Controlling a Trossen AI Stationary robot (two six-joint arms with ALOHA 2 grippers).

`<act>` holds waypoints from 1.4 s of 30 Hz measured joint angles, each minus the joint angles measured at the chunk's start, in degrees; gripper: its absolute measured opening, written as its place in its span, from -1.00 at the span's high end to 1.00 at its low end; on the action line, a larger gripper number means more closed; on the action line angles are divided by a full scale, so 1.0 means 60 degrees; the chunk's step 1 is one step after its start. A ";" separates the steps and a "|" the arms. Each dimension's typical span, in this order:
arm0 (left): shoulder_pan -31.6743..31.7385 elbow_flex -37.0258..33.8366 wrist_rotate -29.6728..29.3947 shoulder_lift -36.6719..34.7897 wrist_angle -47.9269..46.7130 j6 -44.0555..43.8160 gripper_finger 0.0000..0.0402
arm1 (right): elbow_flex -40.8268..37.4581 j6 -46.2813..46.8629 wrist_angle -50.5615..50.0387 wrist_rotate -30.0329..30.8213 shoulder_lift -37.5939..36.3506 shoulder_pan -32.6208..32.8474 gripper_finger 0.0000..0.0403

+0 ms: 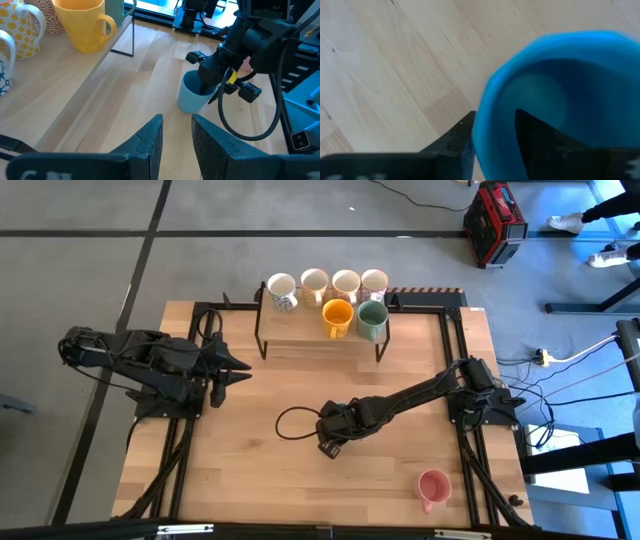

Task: Place coffee mugs
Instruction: Put the blue mug on the shelf

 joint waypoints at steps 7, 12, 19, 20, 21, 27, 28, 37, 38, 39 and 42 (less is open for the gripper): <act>0.0000 0.0000 0.0000 0.0002 -0.0001 0.0003 0.52 | 0.0539 -0.0018 -0.0510 -0.0054 -0.0117 0.0011 0.25; 0.0000 0.0000 0.0000 0.0002 -0.0003 0.0004 0.52 | 0.1157 -0.0177 -0.1390 0.0042 -0.0192 0.0011 0.23; 0.0000 0.0000 0.0000 0.0003 -0.0007 0.0000 0.52 | 0.1672 -0.0222 -0.2021 0.0917 -0.0860 0.0318 0.23; 0.0000 0.0000 0.0002 0.0000 -0.0004 0.0000 0.52 | 0.1672 -0.0220 -0.2124 0.1047 -0.1012 0.0442 0.23; 0.0000 0.0000 0.0029 0.0003 -0.0004 0.0000 0.52 | 0.1670 -0.0209 -0.2188 0.1116 -0.1156 0.0584 0.23; 0.0000 0.0000 0.0495 0.0004 -0.0033 -0.0007 0.52 | 0.0878 0.0412 -0.2283 0.1534 -0.2218 0.1371 0.22; 0.0004 0.0000 0.0492 0.0004 -0.0033 -0.0007 0.52 | 0.0641 0.0562 -0.2262 0.1721 -0.2388 0.1520 0.22; 0.0004 0.0000 0.0459 0.0080 -0.0020 0.0049 0.52 | -0.2615 0.1355 0.0468 0.3101 -0.3202 0.2581 0.22; 0.0000 0.0000 0.0427 0.0075 -0.0018 0.0051 0.52 | -0.2963 0.1333 0.1005 0.3201 -0.3199 0.2651 0.22; 0.0003 0.0000 0.0384 0.0073 -0.0018 0.0044 0.52 | -0.3296 0.1295 0.1505 0.3220 -0.3199 0.2710 0.22; 0.0004 0.0000 0.0357 0.0076 -0.0018 0.0003 0.52 | -0.4260 0.0967 0.3032 0.3272 -0.3165 0.2732 0.22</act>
